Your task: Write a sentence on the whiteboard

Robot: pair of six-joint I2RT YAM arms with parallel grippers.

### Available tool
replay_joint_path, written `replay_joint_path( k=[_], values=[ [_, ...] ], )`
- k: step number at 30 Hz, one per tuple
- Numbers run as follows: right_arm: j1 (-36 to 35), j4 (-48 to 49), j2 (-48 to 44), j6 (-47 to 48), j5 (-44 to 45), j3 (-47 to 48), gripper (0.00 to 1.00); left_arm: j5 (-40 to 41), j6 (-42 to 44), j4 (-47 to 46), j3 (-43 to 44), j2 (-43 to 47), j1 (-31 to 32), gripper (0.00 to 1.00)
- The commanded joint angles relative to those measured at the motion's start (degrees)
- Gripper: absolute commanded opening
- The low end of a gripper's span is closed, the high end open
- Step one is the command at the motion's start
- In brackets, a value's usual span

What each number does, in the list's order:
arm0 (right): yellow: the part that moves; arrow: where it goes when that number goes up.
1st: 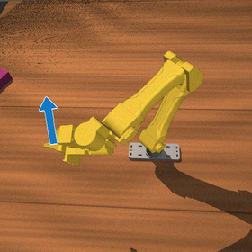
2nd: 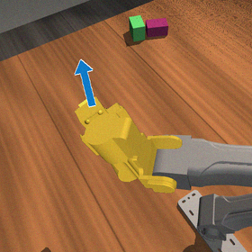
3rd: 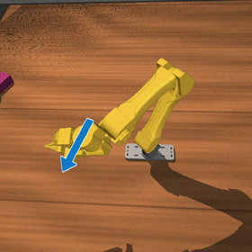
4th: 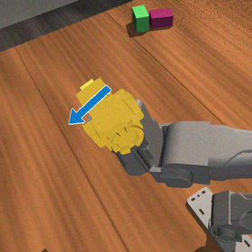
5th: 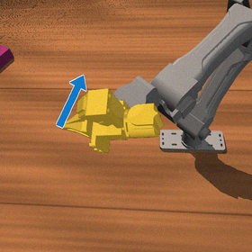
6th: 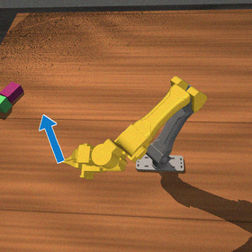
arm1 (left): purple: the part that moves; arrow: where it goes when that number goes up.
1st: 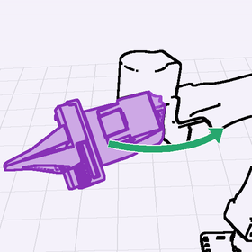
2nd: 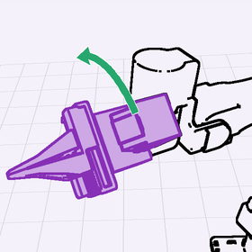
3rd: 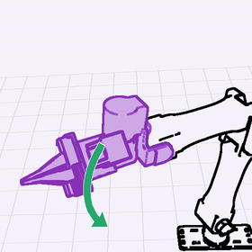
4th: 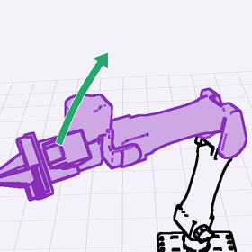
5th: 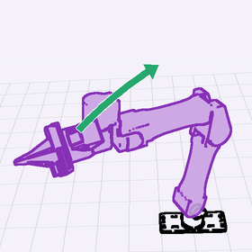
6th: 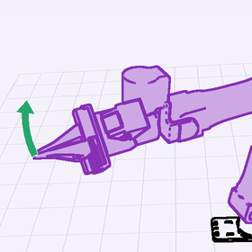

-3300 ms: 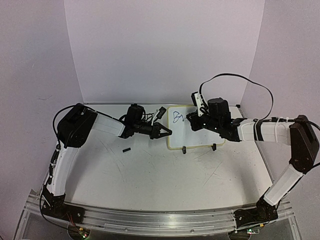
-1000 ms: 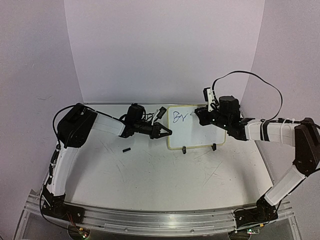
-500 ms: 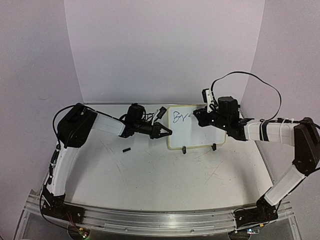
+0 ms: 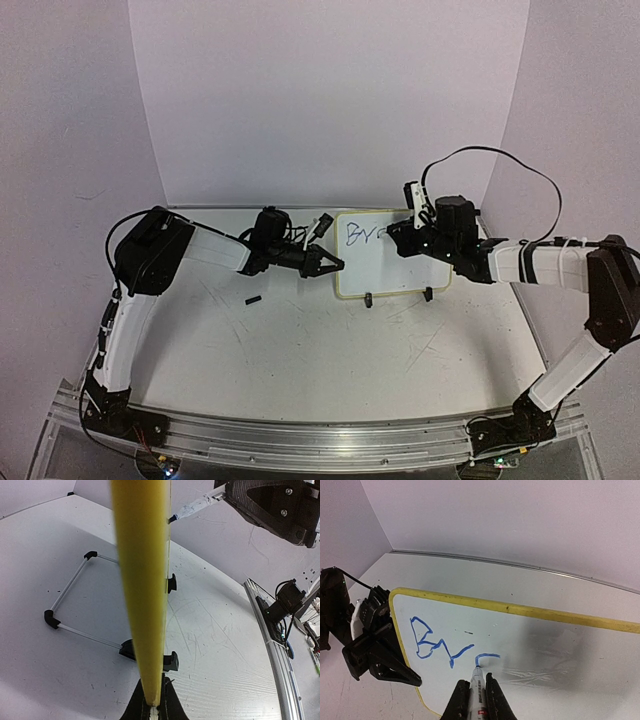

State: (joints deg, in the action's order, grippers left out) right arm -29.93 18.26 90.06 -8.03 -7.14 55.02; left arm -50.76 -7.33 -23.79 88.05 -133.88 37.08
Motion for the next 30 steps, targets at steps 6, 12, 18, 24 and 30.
replay_joint_path(
  k=[6, 12, 18, 24, 30],
  values=[
    [-0.1, -0.5, -0.5, -0.2, 2.6, -1.0, 0.00, 3.6, 4.0, 6.7, -0.1, -0.6, 0.3, 0.00],
    [0.1, -0.6, -1.6, 0.2, 5.1, -1.1, 0.00, 3.6, 4.0, 6.8, -0.1, -0.6, 0.3, 0.00],
    [0.6, -0.6, -2.7, 0.5, 6.3, -1.1, 0.00, 3.6, 4.2, 6.9, 0.1, -0.7, 0.3, 0.00],
    [0.7, 0.3, -3.0, 0.6, 7.0, -0.2, 0.00, 3.7, 4.3, 7.0, 0.1, -0.6, 0.3, 0.00],
    [0.9, 0.8, -2.5, 0.7, 6.8, 1.2, 0.00, 3.6, 4.3, 7.1, 0.3, -0.7, 0.3, 0.00]
  ],
)
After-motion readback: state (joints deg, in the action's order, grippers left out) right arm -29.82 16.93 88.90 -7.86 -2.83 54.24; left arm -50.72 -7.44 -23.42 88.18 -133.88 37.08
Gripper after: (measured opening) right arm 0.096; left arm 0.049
